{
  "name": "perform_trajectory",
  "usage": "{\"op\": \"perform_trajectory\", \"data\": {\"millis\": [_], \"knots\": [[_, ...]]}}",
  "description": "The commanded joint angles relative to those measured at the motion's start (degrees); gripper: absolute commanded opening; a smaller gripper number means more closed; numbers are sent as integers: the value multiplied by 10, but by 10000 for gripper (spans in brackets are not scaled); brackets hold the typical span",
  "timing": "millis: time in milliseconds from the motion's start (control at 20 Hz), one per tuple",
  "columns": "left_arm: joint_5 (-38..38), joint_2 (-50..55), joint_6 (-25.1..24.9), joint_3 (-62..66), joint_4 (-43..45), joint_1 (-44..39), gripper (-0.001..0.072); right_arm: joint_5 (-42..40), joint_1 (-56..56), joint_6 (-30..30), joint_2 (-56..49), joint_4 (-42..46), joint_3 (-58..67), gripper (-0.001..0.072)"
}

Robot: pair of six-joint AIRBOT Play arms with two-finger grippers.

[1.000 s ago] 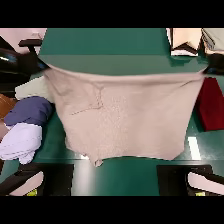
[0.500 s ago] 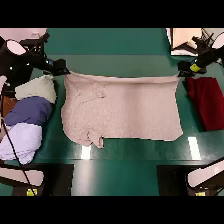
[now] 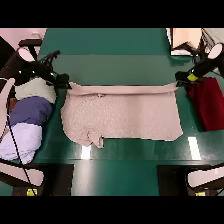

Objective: Fold the shirts.

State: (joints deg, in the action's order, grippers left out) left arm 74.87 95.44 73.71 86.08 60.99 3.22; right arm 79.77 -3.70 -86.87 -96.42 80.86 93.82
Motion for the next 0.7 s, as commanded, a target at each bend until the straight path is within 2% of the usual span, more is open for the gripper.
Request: {"op": "perform_trajectory", "data": {"millis": [0,50,100,150,200,250,400,500,650], "knots": [[2,1,1,-60,6,0,25,-22,0,-3,31,-3,-90,13],[3,1,21,-64,10,0,28,-29,0,-6,36,-4,-107,27],[7,0,37,-63,14,0,178,-31,0,-6,37,-9,-115,202],[10,-2,42,-63,15,0,473,-31,4,-6,37,-20,-115,387],[20,-8,48,-63,15,0,472,-31,10,-5,42,-36,-114,389],[32,-19,49,-62,24,0,406,-31,16,-5,53,-55,-114,388],[57,-110,66,-97,114,0,398,5,32,-5,112,-63,-115,388],[54,-199,89,-183,150,0,398,32,35,-5,160,-63,-115,388],[35,-323,115,-341,129,0,398,21,28,-5,220,-63,-115,387]]}}
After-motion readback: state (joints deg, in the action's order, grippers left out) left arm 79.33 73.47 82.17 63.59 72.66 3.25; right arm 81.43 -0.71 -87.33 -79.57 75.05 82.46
